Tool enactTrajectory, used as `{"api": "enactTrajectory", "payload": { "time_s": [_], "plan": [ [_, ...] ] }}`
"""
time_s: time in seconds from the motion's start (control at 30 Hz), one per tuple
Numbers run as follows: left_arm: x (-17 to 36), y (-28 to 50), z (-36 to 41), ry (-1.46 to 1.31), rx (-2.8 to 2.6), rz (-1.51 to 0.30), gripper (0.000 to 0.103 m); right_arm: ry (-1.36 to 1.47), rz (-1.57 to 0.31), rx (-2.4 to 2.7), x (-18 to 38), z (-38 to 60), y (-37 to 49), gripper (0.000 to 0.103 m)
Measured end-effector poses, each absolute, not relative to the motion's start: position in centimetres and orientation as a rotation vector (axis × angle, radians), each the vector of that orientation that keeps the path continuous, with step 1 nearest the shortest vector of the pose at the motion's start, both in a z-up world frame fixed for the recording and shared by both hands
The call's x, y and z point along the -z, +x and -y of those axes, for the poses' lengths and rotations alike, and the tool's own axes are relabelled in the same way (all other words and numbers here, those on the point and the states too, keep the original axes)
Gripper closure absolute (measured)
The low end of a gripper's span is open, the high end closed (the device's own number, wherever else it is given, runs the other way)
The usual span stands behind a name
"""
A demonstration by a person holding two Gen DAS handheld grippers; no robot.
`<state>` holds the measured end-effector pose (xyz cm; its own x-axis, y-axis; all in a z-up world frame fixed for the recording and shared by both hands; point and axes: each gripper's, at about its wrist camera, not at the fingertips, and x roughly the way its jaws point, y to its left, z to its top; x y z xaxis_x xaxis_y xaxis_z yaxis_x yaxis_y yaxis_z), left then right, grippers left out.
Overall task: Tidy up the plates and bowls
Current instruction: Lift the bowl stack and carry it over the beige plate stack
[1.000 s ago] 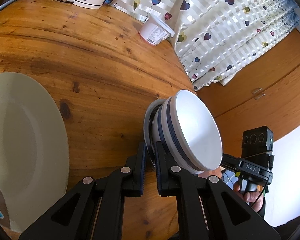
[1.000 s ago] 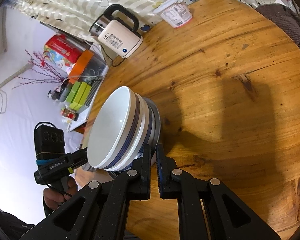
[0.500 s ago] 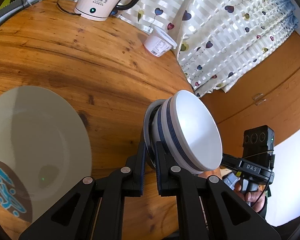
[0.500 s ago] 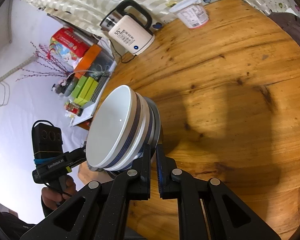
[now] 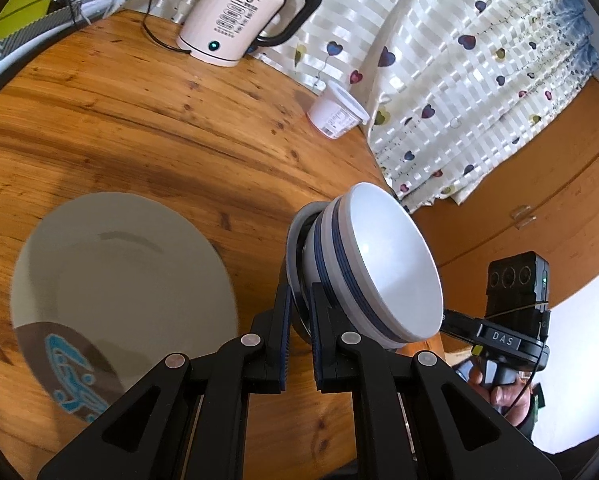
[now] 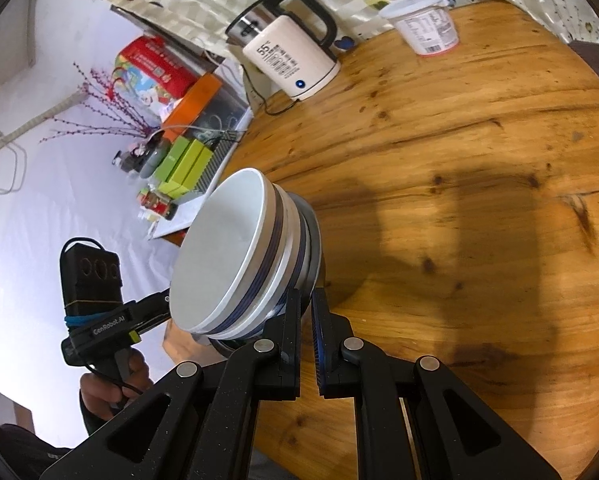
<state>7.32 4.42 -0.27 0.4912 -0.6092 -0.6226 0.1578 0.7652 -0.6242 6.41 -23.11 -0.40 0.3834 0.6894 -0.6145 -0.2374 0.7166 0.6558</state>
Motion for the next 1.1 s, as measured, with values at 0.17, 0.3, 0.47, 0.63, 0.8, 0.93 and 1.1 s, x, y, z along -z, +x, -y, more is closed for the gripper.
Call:
{"api": "enactTrajectory", "payload": {
  "time_s": [0.17,0.3,0.47,0.63,0.8,0.93,1.1],
  "plan": [
    [-0.7,6.8,-4.6,-0.511,0.496,-0.926,0.095,0.492,-1.002,-0.696,-0.5,20.6,6.5,0.101],
    [0.4,8.3,-6.3,-0.585,0.492,-0.976,0.092,0.485,-1.071,-0.603,1.8,20.6,8.2,0.101],
    [2.2,8.0,-6.8,-0.561,0.446,-1.048,0.092,0.549,-1.093,-0.590,4.6,21.3,7.7,0.100],
    [3.1,8.8,-6.0,-0.553,0.435,-1.082,0.092,0.594,-1.125,-0.615,6.0,21.4,7.9,0.097],
    [3.8,9.7,-5.6,-0.536,0.405,-1.106,0.092,0.610,-1.117,-0.626,5.8,21.7,8.6,0.073],
    [4.0,9.9,-5.8,-0.542,0.392,-1.110,0.093,0.645,-1.141,-0.629,6.7,21.5,9.2,0.064],
    [3.8,10.3,-5.7,-0.522,0.382,-1.109,0.093,0.726,-1.134,-0.692,7.1,21.7,9.5,0.092]
  ]
}}
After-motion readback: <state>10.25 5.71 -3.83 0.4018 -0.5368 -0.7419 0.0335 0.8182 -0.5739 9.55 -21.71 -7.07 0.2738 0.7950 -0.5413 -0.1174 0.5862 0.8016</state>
